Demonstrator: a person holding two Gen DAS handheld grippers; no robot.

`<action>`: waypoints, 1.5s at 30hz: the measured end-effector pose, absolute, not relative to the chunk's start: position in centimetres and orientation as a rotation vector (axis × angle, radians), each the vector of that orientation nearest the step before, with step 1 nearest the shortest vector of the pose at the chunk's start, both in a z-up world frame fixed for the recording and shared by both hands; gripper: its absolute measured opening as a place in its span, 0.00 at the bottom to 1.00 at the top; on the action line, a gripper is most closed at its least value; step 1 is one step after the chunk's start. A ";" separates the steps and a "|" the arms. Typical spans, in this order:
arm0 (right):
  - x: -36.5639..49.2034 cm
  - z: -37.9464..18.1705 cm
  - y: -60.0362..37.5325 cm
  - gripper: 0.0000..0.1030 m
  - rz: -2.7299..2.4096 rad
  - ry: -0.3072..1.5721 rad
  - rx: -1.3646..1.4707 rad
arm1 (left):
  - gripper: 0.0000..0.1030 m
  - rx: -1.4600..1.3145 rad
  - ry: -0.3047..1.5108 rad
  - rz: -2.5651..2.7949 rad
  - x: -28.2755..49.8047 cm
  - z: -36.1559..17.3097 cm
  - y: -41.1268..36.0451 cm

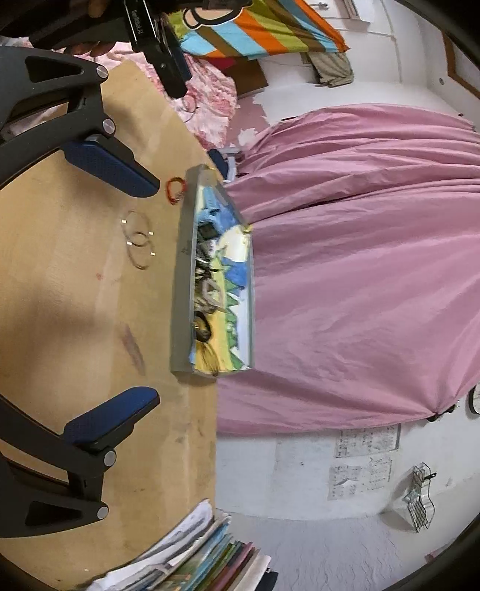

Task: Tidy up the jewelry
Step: 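Withdraw both open tools from the tray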

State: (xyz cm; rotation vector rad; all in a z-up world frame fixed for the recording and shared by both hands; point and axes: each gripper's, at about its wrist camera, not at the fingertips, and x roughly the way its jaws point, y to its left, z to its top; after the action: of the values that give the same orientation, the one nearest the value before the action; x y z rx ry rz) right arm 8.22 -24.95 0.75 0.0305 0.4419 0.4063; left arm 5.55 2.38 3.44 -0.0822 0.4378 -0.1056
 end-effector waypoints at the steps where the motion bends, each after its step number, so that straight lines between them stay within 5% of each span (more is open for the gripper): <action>1: 8.2 0.5 -24.6 1.00 0.410 0.457 0.023 | 0.99 -0.071 0.432 -0.091 5.1 3.1 2.7; 24: 10.5 -4.0 -19.4 1.00 0.430 0.687 -0.095 | 0.99 -0.006 0.610 -0.048 6.3 -1.6 6.1; 45: 15.7 -3.5 -17.7 1.00 0.652 0.837 -0.169 | 0.98 -0.188 0.812 -0.126 17.6 -1.1 7.1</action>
State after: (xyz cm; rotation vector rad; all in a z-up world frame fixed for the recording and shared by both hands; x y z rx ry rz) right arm 15.73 -17.73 -3.50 -0.1689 0.8374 0.6517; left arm 17.63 7.12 -1.07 -0.1876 0.8117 -0.1257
